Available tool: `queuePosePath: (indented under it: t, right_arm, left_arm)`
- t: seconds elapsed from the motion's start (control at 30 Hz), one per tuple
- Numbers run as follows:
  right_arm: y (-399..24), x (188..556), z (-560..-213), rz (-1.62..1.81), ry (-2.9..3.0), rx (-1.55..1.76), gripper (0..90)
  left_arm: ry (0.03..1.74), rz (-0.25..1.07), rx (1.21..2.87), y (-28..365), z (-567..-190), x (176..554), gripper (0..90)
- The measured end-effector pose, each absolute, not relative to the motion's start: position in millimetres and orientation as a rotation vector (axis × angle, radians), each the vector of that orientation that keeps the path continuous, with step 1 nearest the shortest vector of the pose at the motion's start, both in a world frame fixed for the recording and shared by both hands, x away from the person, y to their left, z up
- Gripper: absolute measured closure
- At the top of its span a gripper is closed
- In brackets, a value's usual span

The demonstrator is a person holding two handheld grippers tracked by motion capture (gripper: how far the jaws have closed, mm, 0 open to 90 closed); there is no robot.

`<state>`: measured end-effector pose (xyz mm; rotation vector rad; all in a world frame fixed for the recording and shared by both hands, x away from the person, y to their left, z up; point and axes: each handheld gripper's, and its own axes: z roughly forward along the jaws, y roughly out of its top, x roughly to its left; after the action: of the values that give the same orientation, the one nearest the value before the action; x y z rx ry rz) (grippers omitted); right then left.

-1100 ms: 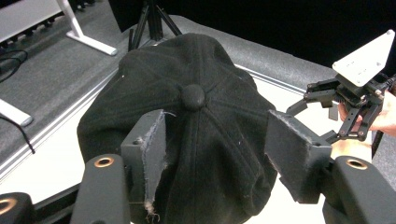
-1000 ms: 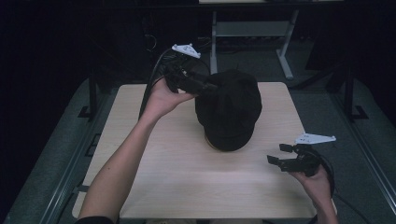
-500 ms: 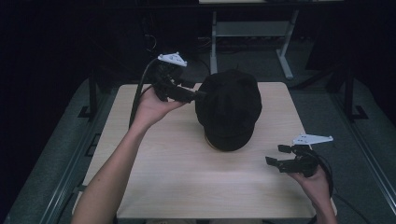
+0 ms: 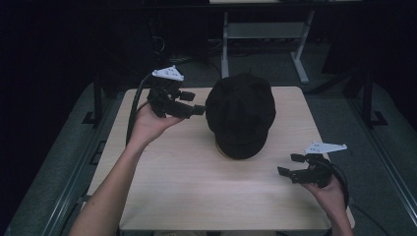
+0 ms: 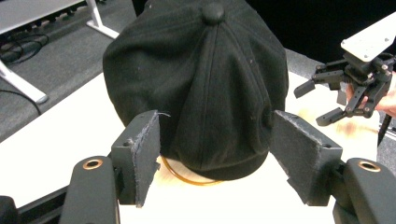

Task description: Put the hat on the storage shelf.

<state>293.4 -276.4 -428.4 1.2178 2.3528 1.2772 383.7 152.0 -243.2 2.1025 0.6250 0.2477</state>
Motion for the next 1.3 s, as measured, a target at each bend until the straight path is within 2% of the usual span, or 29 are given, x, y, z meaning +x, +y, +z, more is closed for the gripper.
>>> queuePosePath:
  t: [0.6,0.93,1.3]
  right_arm:
    - [-274,292,-429,1.276,2.361,1.209,18.0]
    - [-272,291,-431,1.265,2.379,1.183,18.1]
    - [-271,290,-431,1.266,2.391,1.178,18.1]
  left_arm:
    - [0.679,0.202,2.074,173,-277,363,31.6]
    - [0.689,0.249,2.064,187,-286,353,27.8]
    - [0.722,0.262,2.049,204,-311,334,27.6]
